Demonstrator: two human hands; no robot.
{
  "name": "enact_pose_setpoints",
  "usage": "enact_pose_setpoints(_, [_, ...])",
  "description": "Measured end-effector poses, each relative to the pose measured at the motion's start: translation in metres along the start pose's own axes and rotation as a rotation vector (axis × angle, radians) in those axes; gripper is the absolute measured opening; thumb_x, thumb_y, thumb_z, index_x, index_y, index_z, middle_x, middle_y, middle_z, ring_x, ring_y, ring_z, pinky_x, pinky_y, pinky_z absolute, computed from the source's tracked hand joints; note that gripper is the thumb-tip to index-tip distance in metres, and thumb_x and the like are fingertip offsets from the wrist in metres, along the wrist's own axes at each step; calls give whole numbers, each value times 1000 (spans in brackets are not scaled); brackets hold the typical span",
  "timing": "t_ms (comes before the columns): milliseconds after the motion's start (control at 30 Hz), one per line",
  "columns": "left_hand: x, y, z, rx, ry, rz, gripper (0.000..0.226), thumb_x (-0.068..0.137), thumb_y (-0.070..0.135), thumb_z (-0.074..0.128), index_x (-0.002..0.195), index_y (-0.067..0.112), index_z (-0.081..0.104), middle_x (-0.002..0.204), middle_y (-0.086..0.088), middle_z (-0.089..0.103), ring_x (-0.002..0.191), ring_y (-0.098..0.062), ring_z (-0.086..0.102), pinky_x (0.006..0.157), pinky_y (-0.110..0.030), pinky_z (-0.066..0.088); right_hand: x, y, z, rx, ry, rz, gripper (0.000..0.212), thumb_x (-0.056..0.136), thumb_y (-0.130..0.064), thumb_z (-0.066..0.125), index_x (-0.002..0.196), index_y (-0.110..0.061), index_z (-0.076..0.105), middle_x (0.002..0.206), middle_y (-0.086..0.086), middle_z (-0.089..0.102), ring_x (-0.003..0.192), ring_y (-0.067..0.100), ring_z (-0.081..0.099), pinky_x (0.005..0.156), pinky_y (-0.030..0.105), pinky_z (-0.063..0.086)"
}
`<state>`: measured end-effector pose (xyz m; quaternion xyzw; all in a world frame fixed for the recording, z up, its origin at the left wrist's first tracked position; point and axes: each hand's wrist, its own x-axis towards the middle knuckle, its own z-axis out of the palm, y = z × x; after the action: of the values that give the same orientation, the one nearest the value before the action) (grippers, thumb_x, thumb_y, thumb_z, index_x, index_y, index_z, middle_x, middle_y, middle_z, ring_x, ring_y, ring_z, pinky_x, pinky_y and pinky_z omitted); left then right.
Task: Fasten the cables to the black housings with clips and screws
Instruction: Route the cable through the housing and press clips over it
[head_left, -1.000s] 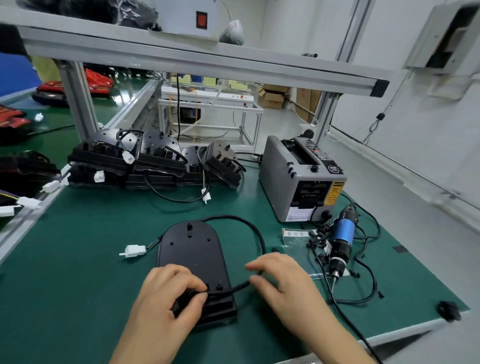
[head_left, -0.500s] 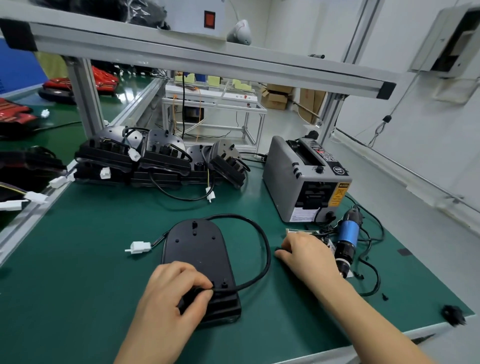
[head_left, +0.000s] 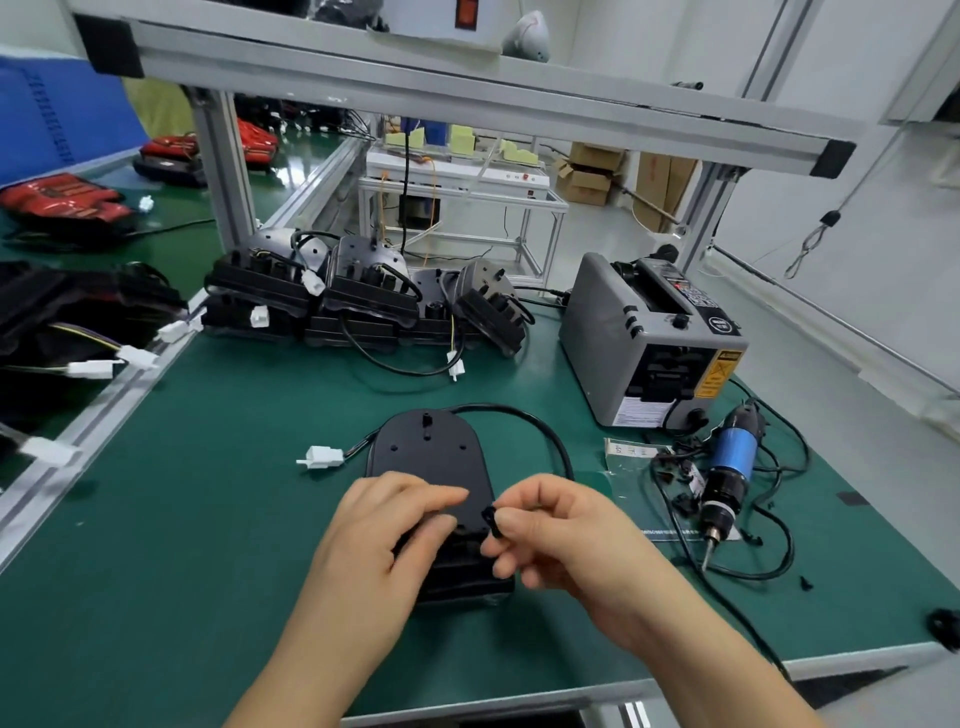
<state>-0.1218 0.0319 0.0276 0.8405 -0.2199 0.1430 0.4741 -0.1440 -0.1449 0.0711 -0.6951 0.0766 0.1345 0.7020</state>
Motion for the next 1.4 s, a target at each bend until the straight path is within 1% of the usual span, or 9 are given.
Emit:
enact_pose_setpoints(100, [6, 7, -3, -37, -6, 11, 21, 80, 26, 59, 93, 37, 72, 91, 18, 61, 99, -7, 51, 83, -10, 35, 2, 0, 6, 85, -63, 35, 5, 91, -8, 57, 87, -11, 56, 72, 7, 71, 53, 10, 62, 46, 16, 44])
enact_pose_setpoints(333, [15, 15, -11, -227, -58, -32, 9, 70, 34, 67, 78, 33, 71, 87, 18, 63, 92, -9, 56, 79, -13, 40, 3, 1, 9, 229, -114, 83, 4, 89, -12, 57, 85, -12, 57, 74, 12, 70, 52, 12, 63, 46, 18, 47])
enact_pose_setpoints(467, [16, 16, -12, -196, -68, -19, 1, 71, 32, 67, 72, 32, 66, 85, 16, 63, 94, -9, 53, 78, -14, 38, 2, 2, 10, 266, -113, 69, 4, 87, -13, 58, 84, -11, 60, 72, 11, 70, 52, 12, 62, 47, 18, 48])
enact_pose_setpoints(667, [13, 16, -11, -125, 23, 33, 15, 73, 44, 58, 68, 31, 64, 83, 16, 62, 92, -5, 55, 78, -8, 36, 1, 5, 17, 393, -79, 40, 11, 77, -15, 62, 85, -7, 62, 70, 14, 68, 51, 12, 61, 47, 18, 49])
enact_pose_setpoints(833, [12, 14, -10, -102, 53, 96, 12, 77, 39, 59, 71, 30, 64, 82, 16, 61, 89, -6, 55, 78, -11, 38, -1, 7, 20, 446, -65, 32, 9, 88, -8, 55, 85, -7, 64, 69, 14, 67, 50, 12, 60, 47, 19, 49])
enact_pose_setpoints(967, [12, 11, -16, -108, -82, 232, 8, 85, 30, 59, 78, 27, 61, 85, 14, 57, 90, -15, 54, 79, -23, 41, -4, 11, 21, 438, -88, 46, 10, 88, -13, 55, 87, -6, 63, 68, 13, 67, 50, 12, 60, 46, 19, 48])
enact_pose_setpoints(1167, [13, 11, -27, -14, -274, 293, 6, 86, 33, 60, 83, 33, 65, 91, 18, 54, 95, -12, 51, 81, -21, 41, -16, 14, 14, 396, -146, 103, 16, 76, -19, 63, 83, -6, 66, 73, 16, 68, 53, 15, 64, 47, 20, 50])
enact_pose_setpoints(1300, [13, 11, -26, 29, -179, 341, 14, 91, 30, 54, 83, 25, 64, 89, 17, 50, 90, -11, 49, 79, -22, 39, -21, 11, 11, 361, -143, 105, 14, 69, -20, 73, 79, -10, 74, 82, 20, 70, 57, 19, 65, 49, 23, 52])
enact_pose_setpoints(1400, [10, 11, -20, 57, -105, 360, 14, 93, 28, 53, 83, 24, 63, 89, 14, 48, 88, -12, 48, 76, -24, 39, -20, 12, 13, 220, -41, 19, 13, 61, -14, 85, 69, -14, 76, 73, 11, 70, 55, 14, 62, 51, 21, 49])
